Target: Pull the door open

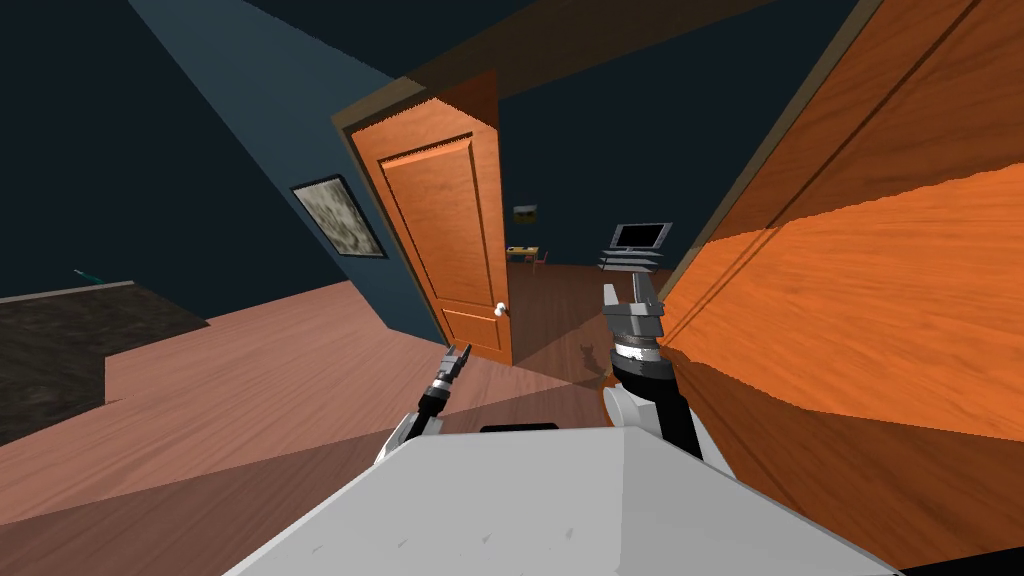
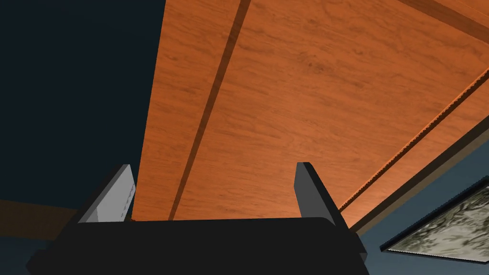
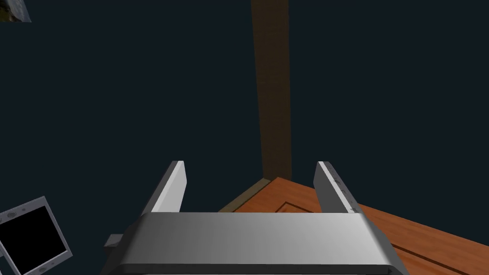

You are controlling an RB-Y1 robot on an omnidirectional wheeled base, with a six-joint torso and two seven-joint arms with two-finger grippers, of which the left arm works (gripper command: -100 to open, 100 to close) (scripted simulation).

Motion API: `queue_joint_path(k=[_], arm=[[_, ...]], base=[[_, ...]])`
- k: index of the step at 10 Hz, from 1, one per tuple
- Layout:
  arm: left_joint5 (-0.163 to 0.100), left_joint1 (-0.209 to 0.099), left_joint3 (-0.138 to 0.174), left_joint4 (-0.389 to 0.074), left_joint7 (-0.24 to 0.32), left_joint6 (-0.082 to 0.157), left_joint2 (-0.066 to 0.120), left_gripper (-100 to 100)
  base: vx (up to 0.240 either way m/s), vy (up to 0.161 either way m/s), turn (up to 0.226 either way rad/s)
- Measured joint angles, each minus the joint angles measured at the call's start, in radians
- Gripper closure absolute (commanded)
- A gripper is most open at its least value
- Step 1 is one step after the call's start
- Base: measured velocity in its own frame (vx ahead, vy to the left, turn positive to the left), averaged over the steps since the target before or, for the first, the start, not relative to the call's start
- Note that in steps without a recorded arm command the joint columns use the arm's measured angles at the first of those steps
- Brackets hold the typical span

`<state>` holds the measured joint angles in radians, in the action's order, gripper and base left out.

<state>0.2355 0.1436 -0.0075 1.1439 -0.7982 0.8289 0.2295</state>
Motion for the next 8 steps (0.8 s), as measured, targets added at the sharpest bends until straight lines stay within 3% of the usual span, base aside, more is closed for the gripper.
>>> queue_joint_path(k=[8], arm=[[0.036,-0.048,0.002,-0.169,-0.109,0.063,0.024,-100]], base=[[0.101,-0.057,-0.013]])
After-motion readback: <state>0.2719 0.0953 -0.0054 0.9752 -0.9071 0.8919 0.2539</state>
